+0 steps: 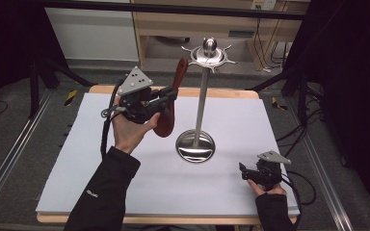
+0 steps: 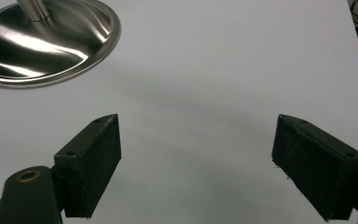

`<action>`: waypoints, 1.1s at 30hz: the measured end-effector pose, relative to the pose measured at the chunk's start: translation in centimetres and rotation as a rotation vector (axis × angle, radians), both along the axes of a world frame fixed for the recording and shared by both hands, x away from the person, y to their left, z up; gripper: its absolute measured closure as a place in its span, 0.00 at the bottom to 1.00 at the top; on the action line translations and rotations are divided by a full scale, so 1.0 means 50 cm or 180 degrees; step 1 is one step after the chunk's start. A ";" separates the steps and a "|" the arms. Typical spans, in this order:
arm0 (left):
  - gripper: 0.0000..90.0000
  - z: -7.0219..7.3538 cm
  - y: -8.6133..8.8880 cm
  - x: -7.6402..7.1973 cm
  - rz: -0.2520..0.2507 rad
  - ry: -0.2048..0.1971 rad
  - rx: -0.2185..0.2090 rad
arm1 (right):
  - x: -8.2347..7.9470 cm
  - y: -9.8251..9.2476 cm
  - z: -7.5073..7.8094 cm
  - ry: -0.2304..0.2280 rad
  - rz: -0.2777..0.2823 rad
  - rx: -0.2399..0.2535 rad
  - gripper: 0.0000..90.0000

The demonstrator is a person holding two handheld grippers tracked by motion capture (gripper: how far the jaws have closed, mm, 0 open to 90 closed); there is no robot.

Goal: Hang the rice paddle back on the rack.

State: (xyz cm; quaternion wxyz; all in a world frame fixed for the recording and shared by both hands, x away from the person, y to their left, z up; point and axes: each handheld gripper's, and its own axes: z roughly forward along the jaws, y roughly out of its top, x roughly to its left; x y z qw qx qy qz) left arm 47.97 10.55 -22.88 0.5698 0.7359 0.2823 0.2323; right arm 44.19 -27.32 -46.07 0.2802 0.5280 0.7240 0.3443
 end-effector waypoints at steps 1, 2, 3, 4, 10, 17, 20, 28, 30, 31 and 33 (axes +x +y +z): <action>0.87 -0.001 -0.001 0.001 -0.0004 0.0000 0.0000 | 0.000 0.000 0.000 -0.0002 0.0002 0.0003 0.18; 0.87 -0.001 -0.002 0.001 -0.0006 0.0001 -0.0003 | 0.000 0.000 0.000 0.0002 0.0000 0.0006 0.18; 0.87 -0.001 -0.004 0.002 -0.0010 0.0000 -0.0008 | 0.000 0.000 0.000 0.0003 -0.0001 0.0006 0.18; 0.87 -0.001 -0.005 0.002 -0.0011 -0.0003 -0.0010 | 0.000 0.000 0.000 0.0004 0.0001 0.0006 0.18; 0.87 -0.002 -0.011 0.006 -0.0009 -0.0001 -0.0018 | 0.000 0.000 0.001 -0.0001 0.0001 0.0011 0.18; 0.87 -0.005 -0.016 0.010 -0.0008 -0.0002 -0.0041 | 0.000 0.000 0.001 0.0005 0.0003 0.0009 0.18; 0.87 -0.008 -0.017 0.013 -0.0018 0.0000 -0.0059 | 0.000 0.000 0.000 0.0002 0.0003 0.0009 0.18; 0.87 -0.011 -0.025 0.019 -0.0009 0.0005 -0.0053 | 0.000 0.000 0.000 -0.0001 0.0013 0.0001 0.18; 0.87 -0.012 -0.027 0.021 -0.0012 0.0009 -0.0058 | 0.000 0.000 0.000 0.0000 0.0014 0.0001 0.18; 0.87 -0.013 -0.028 0.022 -0.0015 0.0006 -0.0052 | 0.000 0.000 0.000 0.0000 0.0014 0.0001 0.18; 0.87 -0.014 -0.029 0.023 -0.0017 0.0012 -0.0060 | 0.000 0.000 0.000 -0.0003 0.0014 0.0001 0.18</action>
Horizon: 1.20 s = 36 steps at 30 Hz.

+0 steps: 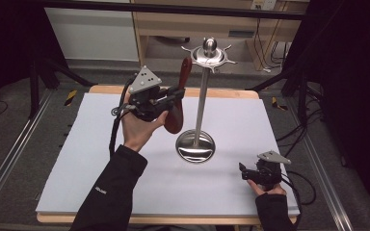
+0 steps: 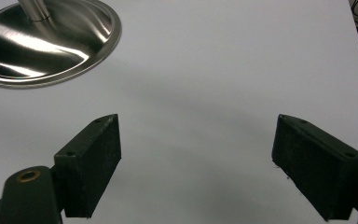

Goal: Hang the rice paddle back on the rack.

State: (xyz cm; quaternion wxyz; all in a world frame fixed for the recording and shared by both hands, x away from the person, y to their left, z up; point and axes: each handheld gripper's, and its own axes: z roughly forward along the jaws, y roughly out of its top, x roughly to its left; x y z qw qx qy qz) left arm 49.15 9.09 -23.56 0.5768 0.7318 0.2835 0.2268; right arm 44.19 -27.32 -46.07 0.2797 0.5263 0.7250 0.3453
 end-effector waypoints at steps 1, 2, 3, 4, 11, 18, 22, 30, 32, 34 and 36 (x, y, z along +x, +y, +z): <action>0.87 0.000 -0.001 0.001 0.0002 0.0002 -0.0005 | 0.000 0.000 0.000 0.0000 0.0001 0.0002 0.18; 0.87 -0.001 -0.001 0.001 0.0004 0.0003 -0.0008 | 0.000 0.000 0.000 0.0001 0.0001 0.0002 0.18; 0.87 -0.001 -0.002 0.001 0.0006 -0.0003 -0.0011 | 0.000 0.000 0.000 -0.0001 0.0002 0.0002 0.18; 0.87 -0.002 -0.002 0.001 0.0009 -0.0007 -0.0012 | 0.000 0.000 0.000 0.0002 0.0004 0.0003 0.18; 0.87 -0.006 -0.006 0.005 0.0013 -0.0025 -0.0019 | 0.000 0.001 -0.001 0.0008 0.0003 0.0010 0.18; 0.86 -0.010 -0.016 0.012 0.0031 -0.0038 -0.0020 | 0.000 0.001 -0.001 0.0017 0.0004 0.0002 0.18; 0.86 -0.012 -0.020 0.016 0.0029 -0.0038 -0.0038 | 0.000 0.001 -0.001 0.0012 0.0002 -0.0002 0.18; 0.84 -0.012 -0.027 0.020 0.0044 -0.0044 -0.0016 | 0.001 0.002 -0.002 0.0013 0.0006 0.0000 0.18; 0.83 -0.012 -0.029 0.019 0.0044 -0.0056 0.0001 | 0.000 0.001 -0.001 0.0011 0.0008 0.0008 0.18; 0.81 -0.012 -0.029 0.018 0.0042 -0.0065 0.0002 | 0.000 0.001 -0.001 0.0011 0.0003 0.0001 0.17; 0.79 -0.013 -0.027 0.016 0.0027 -0.0062 -0.0001 | 0.000 0.000 -0.001 0.0007 0.0006 -0.0001 0.18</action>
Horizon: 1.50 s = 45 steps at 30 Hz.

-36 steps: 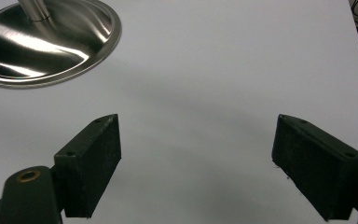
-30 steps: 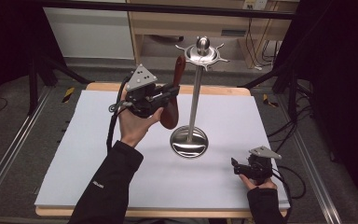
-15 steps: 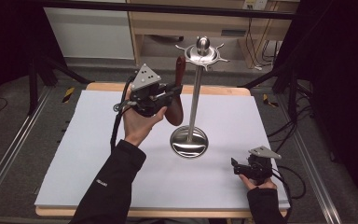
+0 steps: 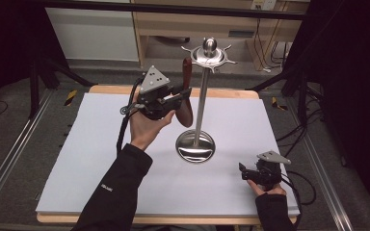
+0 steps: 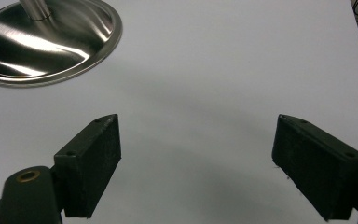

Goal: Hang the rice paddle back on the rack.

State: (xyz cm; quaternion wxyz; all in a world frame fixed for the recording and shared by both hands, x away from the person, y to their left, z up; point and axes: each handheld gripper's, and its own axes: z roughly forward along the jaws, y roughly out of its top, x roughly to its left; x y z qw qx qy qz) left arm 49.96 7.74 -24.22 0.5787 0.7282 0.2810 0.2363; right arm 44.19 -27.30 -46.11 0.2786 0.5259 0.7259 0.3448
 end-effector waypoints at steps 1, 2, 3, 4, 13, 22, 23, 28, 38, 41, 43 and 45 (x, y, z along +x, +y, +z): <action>0.78 -0.001 0.001 -0.001 -0.0003 -0.0009 -0.0001 | 0.000 0.000 0.000 0.0001 -0.0002 0.0001 0.18; 0.76 -0.002 0.002 -0.002 -0.0007 -0.0010 0.0001 | 0.000 0.000 0.000 -0.0001 -0.0003 -0.0002 0.17; 0.75 -0.004 0.004 -0.003 -0.0015 -0.0013 0.0004 | 0.000 0.000 0.000 0.0003 -0.0006 -0.0002 0.17; 0.74 -0.005 0.006 -0.005 -0.0020 -0.0014 0.0012 | 0.000 0.000 0.000 0.0004 -0.0006 -0.0002 0.17; 0.64 -0.025 0.037 -0.027 0.0003 -0.0051 0.0066 | 0.000 0.000 0.000 0.0001 -0.0009 -0.0003 0.18; 0.57 -0.062 0.073 -0.043 0.0024 0.0047 0.0161 | -0.001 0.000 0.000 0.0002 -0.0016 -0.0006 0.18; 0.57 -0.069 0.077 -0.045 0.0034 0.0067 0.0162 | -0.001 0.000 0.000 0.0002 -0.0017 -0.0008 0.18; 0.55 -0.101 0.091 -0.049 0.0089 0.0153 0.0192 | -0.001 0.000 -0.001 0.0005 -0.0018 -0.0006 0.17; 0.51 -0.166 0.134 -0.062 0.0176 0.0298 0.0244 | -0.002 0.001 -0.001 0.0017 -0.0030 0.0016 0.17; 0.50 -0.183 0.152 -0.062 0.0207 0.0352 0.0222 | -0.002 0.000 -0.001 0.0012 -0.0027 0.0007 0.18; 0.49 -0.194 0.164 -0.063 0.0248 0.0351 0.0259 | -0.002 -0.001 -0.002 0.0008 -0.0028 -0.0003 0.17; 0.48 -0.205 0.176 -0.066 0.0281 0.0378 0.0261 | -0.001 -0.002 -0.003 -0.0005 -0.0023 -0.0013 0.17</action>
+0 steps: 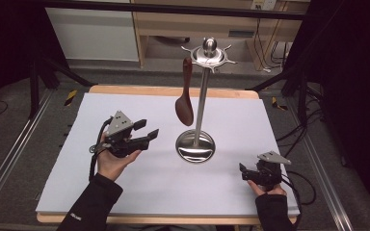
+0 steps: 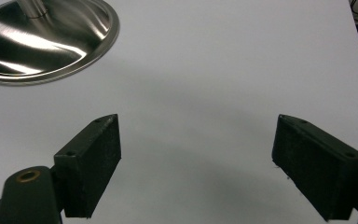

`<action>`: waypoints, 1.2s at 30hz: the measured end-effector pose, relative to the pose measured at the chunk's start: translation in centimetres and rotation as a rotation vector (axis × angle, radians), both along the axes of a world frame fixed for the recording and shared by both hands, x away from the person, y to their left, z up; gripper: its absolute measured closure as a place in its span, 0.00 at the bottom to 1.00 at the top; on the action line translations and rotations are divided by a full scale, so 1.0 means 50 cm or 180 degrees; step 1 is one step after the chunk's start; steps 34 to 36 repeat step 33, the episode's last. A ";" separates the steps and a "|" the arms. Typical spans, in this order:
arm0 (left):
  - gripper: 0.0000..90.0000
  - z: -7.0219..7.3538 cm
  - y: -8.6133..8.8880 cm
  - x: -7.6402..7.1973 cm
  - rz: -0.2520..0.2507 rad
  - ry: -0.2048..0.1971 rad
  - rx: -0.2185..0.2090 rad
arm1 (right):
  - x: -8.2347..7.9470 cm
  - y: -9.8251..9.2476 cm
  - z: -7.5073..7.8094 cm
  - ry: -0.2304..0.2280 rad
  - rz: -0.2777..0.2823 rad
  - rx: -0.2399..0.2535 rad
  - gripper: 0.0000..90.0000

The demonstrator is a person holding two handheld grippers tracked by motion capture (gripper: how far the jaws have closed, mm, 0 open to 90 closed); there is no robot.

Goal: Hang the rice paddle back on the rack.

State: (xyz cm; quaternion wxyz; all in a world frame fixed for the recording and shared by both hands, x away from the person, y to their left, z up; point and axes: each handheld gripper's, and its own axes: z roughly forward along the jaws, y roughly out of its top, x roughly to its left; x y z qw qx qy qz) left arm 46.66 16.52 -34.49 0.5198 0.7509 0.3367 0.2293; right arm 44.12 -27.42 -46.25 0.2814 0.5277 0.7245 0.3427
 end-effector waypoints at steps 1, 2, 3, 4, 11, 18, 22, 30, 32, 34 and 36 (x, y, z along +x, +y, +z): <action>0.48 -0.008 0.008 -0.002 0.0019 0.0011 0.0019 | 0.000 0.000 0.000 0.0004 -0.0008 0.0004 0.17; 0.47 -0.012 0.011 -0.002 0.0036 0.0022 0.0028 | 0.000 0.000 0.000 0.0006 -0.0010 0.0009 0.17; 0.46 -0.018 0.017 -0.003 0.0057 0.0032 0.0049 | 0.000 0.000 0.000 0.0005 -0.0012 0.0009 0.17; 0.46 -0.025 0.021 -0.004 0.0080 0.0034 0.0063 | 0.000 0.000 0.000 0.0010 -0.0008 0.0020 0.17; 0.42 -0.069 0.058 -0.009 0.0210 0.0142 0.0135 | -0.001 -0.002 -0.002 0.0032 -0.0032 0.0020 0.17; 0.41 -0.122 0.102 -0.016 0.0387 0.0292 0.0223 | -0.002 -0.006 -0.002 0.0038 -0.0055 0.0034 0.17; 0.40 -0.149 0.129 -0.020 0.0473 0.0334 0.0262 | -0.002 -0.009 -0.003 0.0033 -0.0064 0.0027 0.17; 0.38 -0.187 0.186 -0.033 0.0686 0.0389 0.0212 | -0.002 -0.010 -0.006 0.0066 -0.0090 0.0012 0.17; 0.37 -0.198 0.201 -0.036 0.0730 0.0417 0.0186 | -0.002 -0.010 -0.007 0.0070 -0.0082 0.0010 0.17; 0.37 -0.205 0.208 -0.037 0.0761 0.0423 0.0164 | -0.002 -0.010 -0.008 0.0074 -0.0090 0.0011 0.17; 0.37 -0.205 0.208 -0.037 0.0761 0.0423 0.0164 | -0.002 -0.010 -0.008 0.0074 -0.0090 0.0011 0.17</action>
